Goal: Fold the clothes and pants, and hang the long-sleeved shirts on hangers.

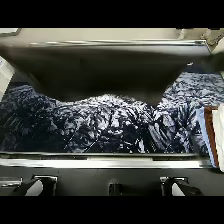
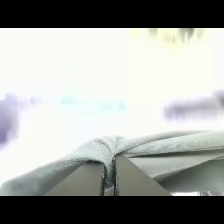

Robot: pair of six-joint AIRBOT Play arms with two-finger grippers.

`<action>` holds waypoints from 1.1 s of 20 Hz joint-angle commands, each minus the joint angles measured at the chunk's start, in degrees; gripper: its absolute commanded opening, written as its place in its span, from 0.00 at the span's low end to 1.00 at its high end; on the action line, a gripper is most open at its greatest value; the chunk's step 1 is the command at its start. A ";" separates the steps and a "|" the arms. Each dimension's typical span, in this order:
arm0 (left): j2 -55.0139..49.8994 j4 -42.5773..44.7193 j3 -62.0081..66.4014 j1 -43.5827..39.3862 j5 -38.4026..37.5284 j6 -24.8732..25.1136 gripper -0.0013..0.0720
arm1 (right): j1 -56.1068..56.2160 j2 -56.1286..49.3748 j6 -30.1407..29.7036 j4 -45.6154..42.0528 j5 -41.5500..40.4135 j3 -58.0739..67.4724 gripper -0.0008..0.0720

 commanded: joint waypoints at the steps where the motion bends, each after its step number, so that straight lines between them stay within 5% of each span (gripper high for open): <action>1: 10.38 -0.90 10.23 -0.02 3.30 0.63 0.05 | 0.07 9.46 2.80 -2.05 -3.13 9.99 0.06; 4: 18.16 2.95 10.29 0.00 6.97 -5.09 0.05 | 0.07 16.61 2.93 -3.04 -5.42 10.01 0.06; 8: 22.71 10.54 10.58 0.00 8.31 -5.11 0.05 | 0.07 21.66 7.96 -7.02 -12.66 10.03 0.06; 13: 21.49 10.93 11.34 0.00 8.07 -6.29 0.05 | 0.07 21.29 9.62 -8.94 -8.63 10.12 0.06; 15: 18.43 11.80 11.34 0.00 2.89 -9.31 0.05 | 0.07 18.01 12.00 -9.97 -0.79 10.12 0.06; 19: 5.90 10.51 4.09 -1.07 -18.05 -15.15 0.05 | 0.11 1.62 13.88 -9.62 30.93 6.43 0.06; 22: -1.86 10.75 -16.28 -6.56 -14.21 -13.16 0.05 | 0.15 -10.69 13.86 -7.37 29.49 -6.29 0.06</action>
